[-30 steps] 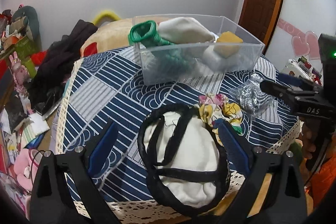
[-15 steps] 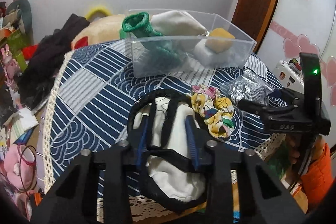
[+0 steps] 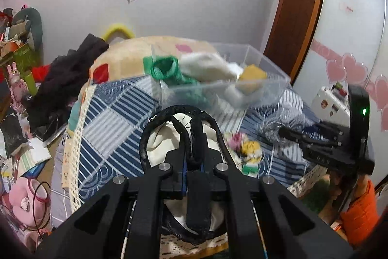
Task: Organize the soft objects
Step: 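Grasp the black-strapped mask with the left gripper while the right grasps the bagged scrubber, then drop the mask and bagged scrubber into the clear box, open both grippers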
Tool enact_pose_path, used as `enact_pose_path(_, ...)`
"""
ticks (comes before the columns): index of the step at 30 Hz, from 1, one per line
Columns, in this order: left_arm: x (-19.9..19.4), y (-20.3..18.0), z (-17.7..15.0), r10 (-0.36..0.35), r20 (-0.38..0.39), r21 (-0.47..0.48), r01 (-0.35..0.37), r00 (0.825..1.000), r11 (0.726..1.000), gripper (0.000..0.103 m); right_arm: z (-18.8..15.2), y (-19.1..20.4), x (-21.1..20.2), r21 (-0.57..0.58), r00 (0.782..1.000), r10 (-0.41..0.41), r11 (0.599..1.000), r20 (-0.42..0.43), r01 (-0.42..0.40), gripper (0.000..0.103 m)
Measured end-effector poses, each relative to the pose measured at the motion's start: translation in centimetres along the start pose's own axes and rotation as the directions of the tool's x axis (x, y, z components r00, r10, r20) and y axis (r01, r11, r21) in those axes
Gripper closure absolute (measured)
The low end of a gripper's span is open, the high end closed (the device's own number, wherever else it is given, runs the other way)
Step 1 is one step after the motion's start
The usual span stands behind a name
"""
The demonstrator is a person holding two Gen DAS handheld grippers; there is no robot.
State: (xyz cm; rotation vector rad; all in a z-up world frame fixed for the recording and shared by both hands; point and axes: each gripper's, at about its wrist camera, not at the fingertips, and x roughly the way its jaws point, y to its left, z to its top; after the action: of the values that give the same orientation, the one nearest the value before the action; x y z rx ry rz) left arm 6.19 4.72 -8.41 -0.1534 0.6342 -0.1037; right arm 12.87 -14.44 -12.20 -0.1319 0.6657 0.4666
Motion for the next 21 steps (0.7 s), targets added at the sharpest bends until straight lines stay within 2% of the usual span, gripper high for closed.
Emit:
enact_pose_path(6, -1.1, 0.4, 2.4, 0.003, 0.065, -0.012, -0.003, 0.998, 1.000, 0.097, 0.2, -0.2, -0.8, 0.009, 0.999, -0.003, 1.000, 0.039, 0.002, 0.070)
enact_pose_path(12, -1.1, -0.4, 4.2, 0.001, 0.104, 0.005, -0.001, 0.995, 1.000, 0.097, 2.2, 0.2, -1.5, 0.016, 0.996, -0.005, 1.000, 0.093, 0.003, 0.070)
enact_pose_path(21, -0.2, -1.4, 6.9, -0.006, 0.148, 0.030, 0.002, 0.989, 1.000, 0.097, 5.9, 0.1, -2.9, 0.032, 0.978, -0.003, 0.999, 0.208, -0.004, 0.070)
